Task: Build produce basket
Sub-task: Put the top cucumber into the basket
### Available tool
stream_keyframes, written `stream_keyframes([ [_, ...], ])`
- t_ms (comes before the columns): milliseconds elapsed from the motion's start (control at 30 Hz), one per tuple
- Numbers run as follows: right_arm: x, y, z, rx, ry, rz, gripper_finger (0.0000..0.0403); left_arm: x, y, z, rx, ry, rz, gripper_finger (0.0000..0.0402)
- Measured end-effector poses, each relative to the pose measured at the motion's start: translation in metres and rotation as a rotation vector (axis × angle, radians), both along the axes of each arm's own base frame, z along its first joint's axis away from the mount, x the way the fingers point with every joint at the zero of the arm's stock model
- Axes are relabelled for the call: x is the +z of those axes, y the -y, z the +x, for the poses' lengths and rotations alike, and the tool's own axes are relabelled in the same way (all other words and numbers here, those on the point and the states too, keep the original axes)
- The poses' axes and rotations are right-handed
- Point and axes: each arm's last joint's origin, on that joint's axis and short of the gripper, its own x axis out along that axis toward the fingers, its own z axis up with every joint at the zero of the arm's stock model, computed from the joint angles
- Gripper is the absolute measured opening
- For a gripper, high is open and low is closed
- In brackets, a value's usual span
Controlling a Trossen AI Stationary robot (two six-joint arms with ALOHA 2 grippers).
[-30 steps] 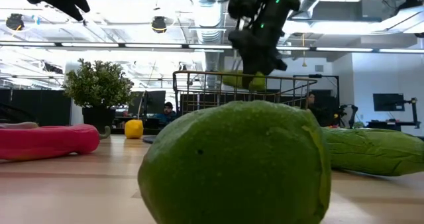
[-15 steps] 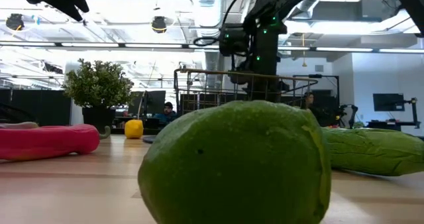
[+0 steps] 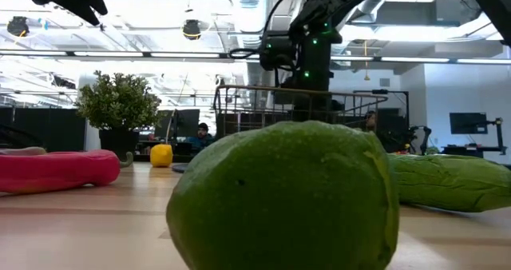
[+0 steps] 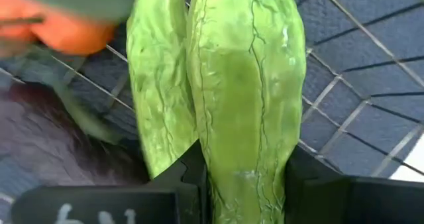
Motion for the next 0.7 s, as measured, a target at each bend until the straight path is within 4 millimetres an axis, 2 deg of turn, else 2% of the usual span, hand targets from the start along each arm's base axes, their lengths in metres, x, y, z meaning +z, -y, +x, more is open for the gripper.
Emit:
stream_keyframes([
  [700,0.0001,-0.0032,-0.0030,0.003,-0.047,-0.013,0.0113,0.0001,-0.0001,0.0000,0.001,0.001,0.002,0.0176],
])
